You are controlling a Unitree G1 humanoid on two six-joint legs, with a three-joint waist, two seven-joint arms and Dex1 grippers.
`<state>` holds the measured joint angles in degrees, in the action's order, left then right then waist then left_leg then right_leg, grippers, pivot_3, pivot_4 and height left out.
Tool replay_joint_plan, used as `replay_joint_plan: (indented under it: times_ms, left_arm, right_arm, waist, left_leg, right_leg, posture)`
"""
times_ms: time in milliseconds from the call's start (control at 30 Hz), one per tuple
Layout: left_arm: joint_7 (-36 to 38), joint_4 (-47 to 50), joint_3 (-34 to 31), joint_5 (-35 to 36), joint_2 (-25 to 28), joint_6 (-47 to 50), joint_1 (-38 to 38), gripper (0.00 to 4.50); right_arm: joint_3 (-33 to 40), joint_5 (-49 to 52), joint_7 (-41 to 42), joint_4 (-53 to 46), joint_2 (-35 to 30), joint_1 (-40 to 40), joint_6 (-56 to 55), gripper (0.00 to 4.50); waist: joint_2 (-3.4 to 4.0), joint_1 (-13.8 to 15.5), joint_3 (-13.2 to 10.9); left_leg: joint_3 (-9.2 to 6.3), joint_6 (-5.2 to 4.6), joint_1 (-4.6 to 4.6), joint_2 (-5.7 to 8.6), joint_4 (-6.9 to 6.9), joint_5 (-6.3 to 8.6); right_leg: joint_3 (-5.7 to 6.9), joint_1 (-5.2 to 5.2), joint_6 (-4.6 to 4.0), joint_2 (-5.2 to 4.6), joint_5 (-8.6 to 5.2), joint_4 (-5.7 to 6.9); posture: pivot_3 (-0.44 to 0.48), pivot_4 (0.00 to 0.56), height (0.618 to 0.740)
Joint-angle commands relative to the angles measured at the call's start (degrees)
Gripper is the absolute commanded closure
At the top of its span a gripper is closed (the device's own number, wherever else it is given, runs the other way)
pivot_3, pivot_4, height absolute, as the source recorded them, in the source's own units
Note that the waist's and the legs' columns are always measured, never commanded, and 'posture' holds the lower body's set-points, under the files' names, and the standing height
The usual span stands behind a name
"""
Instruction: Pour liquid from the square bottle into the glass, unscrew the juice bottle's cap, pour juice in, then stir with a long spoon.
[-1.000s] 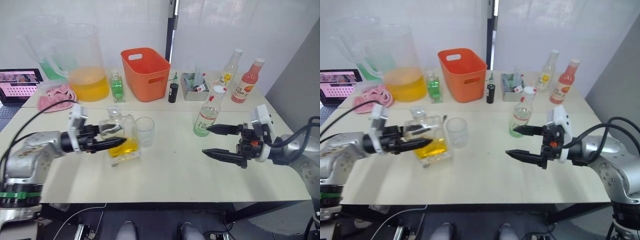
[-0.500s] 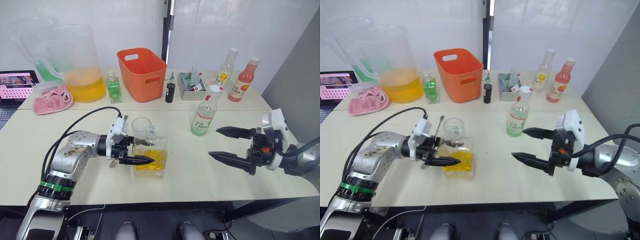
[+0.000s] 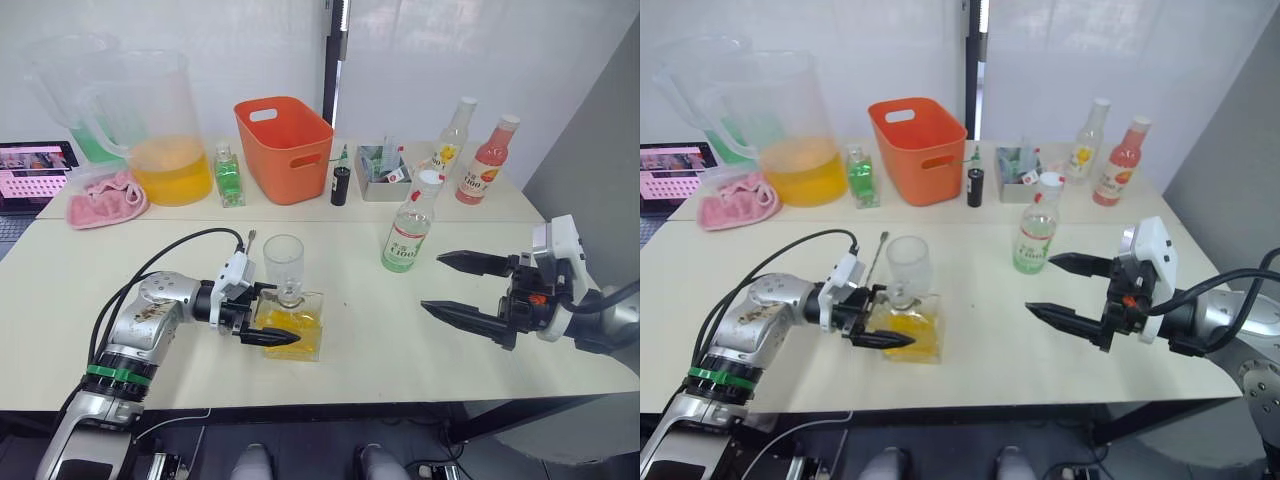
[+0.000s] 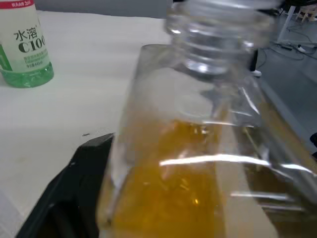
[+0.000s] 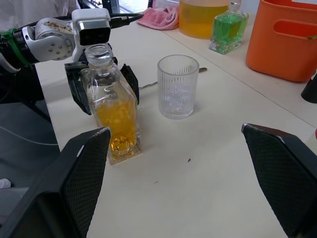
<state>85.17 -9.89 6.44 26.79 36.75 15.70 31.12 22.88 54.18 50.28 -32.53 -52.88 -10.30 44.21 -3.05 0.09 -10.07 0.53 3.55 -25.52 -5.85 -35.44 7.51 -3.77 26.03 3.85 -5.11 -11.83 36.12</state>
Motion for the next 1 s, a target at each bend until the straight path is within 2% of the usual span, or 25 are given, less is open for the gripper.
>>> replay_joint_plan:
  times_ms: [33, 300, 633, 667, 767, 1000]
  left_arm:
    - [-0.4, 3.1, -2.2, 1.6, 0.8, 1.3, 0.2, 0.03]
    - [-1.7, 10.5, -3.9, 4.9, 2.2, 6.2, -1.4, 0.03]
    - [-4.6, 10.2, -2.0, 1.9, -0.9, 3.5, -1.4, 0.03]
    - [-4.6, 10.2, -2.0, 2.1, -1.2, 3.6, -1.2, 0.58]
    - [-4.5, 10.3, -1.8, 2.5, -1.3, 4.1, -1.0, 1.6]
    - [-4.9, 10.6, -2.1, 3.2, -1.4, 5.2, -0.4, 1.68]
  right_arm:
    - [0.0, 0.7, 0.2, -0.2, -0.6, -1.5, -0.7, 0.0]
    - [-2.7, -0.4, 1.0, 1.3, 0.0, -3.2, -1.8, 0.0]
    - [-2.8, -1.0, 0.3, 1.6, 0.5, -3.6, -2.4, 0.0]
    - [-2.5, -0.9, 0.3, 1.5, 0.5, -3.4, -2.4, 0.0]
    - [-2.3, -1.0, -0.2, 1.3, 0.5, -3.2, -2.6, 0.0]
    - [-3.8, -0.1, -1.8, 0.1, 1.5, -5.0, -2.2, 0.0]
  waist:
    - [0.0, 0.0, 0.0]
    - [0.0, -0.1, 0.0]
    - [0.0, 0.1, 0.0]
    - [0.0, 0.1, 0.0]
    - [0.01, 0.1, 0.0]
    - [0.01, 0.1, 0.0]
  left_leg:
    - [0.0, 0.0, 0.0, 0.0, -0.01, 0.0]
    - [0.0, -0.01, 0.0, 0.0, -0.03, 0.0]
    - [0.0, -0.15, -0.02, 0.0, -0.29, 0.1]
    - [0.0, -0.15, -0.02, 0.0, -0.31, 0.1]
    - [-0.01, -0.16, -0.01, 0.0, -0.35, 0.1]
    - [-0.01, -0.16, -0.01, 0.0, -0.35, 0.11]
  right_leg:
    - [0.0, -0.01, 0.01, 0.0, 0.0, 0.0]
    - [0.0, -0.03, -0.01, 0.0, -0.01, 0.0]
    - [0.0, -0.11, -0.06, 0.0, -0.05, 0.01]
    - [0.0, -0.13, -0.07, 0.0, -0.05, 0.01]
    - [0.0, -0.17, -0.08, 0.0, -0.06, 0.01]
    - [0.0, -0.17, -0.08, 0.0, -0.06, 0.01]
  posture:
    - [0.0, 0.15, 0.703]
    - [0.0, 0.15, 0.703]
    - [0.0, 0.15, 0.703]
    - [0.0, 0.15, 0.703]
    - [0.0, 0.15, 0.703]
    - [0.0, 0.15, 0.703]
